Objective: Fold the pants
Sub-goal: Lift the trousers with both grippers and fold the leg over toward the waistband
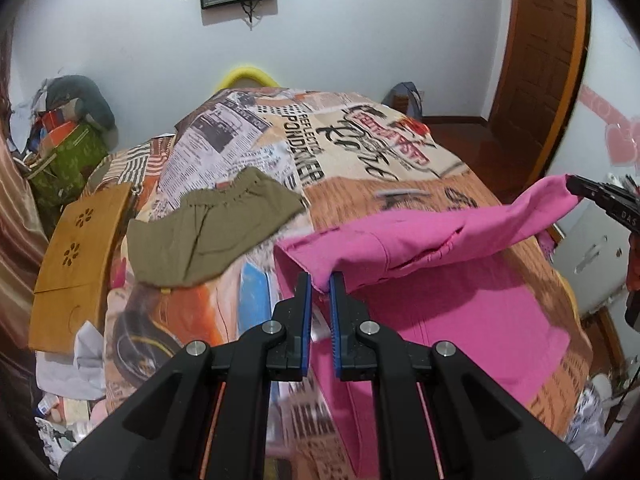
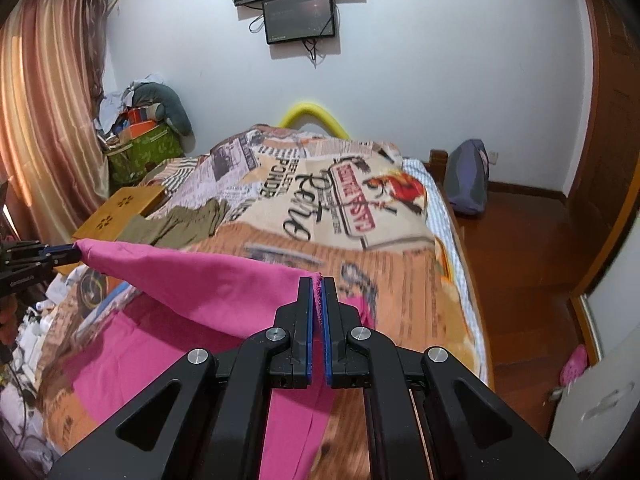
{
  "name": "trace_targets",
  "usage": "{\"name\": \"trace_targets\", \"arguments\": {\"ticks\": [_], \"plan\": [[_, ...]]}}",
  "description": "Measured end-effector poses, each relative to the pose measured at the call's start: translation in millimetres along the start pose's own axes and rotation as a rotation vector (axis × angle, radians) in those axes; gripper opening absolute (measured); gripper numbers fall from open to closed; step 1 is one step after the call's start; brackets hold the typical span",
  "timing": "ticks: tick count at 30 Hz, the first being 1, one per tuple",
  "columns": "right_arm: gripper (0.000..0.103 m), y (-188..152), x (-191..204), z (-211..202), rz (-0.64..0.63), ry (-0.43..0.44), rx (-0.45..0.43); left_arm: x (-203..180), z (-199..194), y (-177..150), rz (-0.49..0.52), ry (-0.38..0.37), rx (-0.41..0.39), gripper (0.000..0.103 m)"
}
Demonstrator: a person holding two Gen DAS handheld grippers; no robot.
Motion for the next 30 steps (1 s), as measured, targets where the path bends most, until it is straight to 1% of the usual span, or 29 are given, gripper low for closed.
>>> {"name": "trace_targets", "arguments": {"ticks": [4,8,12,14,17,20,23,25,26,27,28,29,30], "plan": [[0.003,-30.1,2.5,5.9,-0.001,0.018,0.04,-6.2,8.6,-28.7,0.022,0.017,0.027,0.008],[0.003,-55.7,6.0,16.3,-0.011,0.03,0.094,-4.2,26.2,-55.6,-0.013,-0.021,0.095,0.008],[0.005,-77.5,13.2,25.5,-0.04,0.021,0.15,-4.7,39.4,-78.3,-0.034,-0.043,0.142,0.008],[0.005,-86.2,16.0,28.5,-0.05,0.01,0.176,-6.3,40.5,-86.8,-0.034,-0.049,0.155,0.008],[0.005,-98.8,15.5,25.8,-0.025,0.003,0.181,-4.2,35.8,-94.2,-0.049,-0.059,0.156,0.008],[0.008,-103.6,11.2,21.0,0.029,0.004,0.189,-3.9,27.1,-97.2,-0.04,-0.034,0.144,0.008],[0.017,-104.6,13.6,12.5,0.025,-0.009,0.179,-6.2,16.1,-94.9,-0.011,-0.004,0.124,0.013],[0.032,-101.9,18.3,6.2,0.01,-0.015,0.16,-11.7,6.1,-91.2,0.019,0.013,0.098,0.018],[0.035,-99.0,22.4,1.0,-0.005,-0.014,0.141,-15.2,2.1,-88.9,0.035,0.013,0.085,0.019],[0.036,-96.1,27.6,-2.2,-0.025,-0.012,0.128,-20.0,-1.7,-86.7,0.053,0.01,0.074,0.023],[0.037,-94.0,31.9,-3.4,-0.042,-0.007,0.121,-25.8,-5.1,-83.9,0.073,0.006,0.065,0.03],[0.038,-91.2,38.4,-5.6,-0.062,0.002,0.115,-33.4,-7.6,-81.2,0.096,0.001,0.057,0.034],[0.039,-88.8,44.3,-6.3,-0.076,0.012,0.108,-40.3,-8.8,-79.2,0.119,-0.002,0.05,0.041]]}}
Point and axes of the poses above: each gripper's, at about its wrist camera, not at the fingertips, and z roughly the way its jaws point, x to its left, y to its top, the point moved 5 cm from there along z, roughly the way its jaws point, and after that the axes turned 13 degrees about x, right-handed, at the moved point
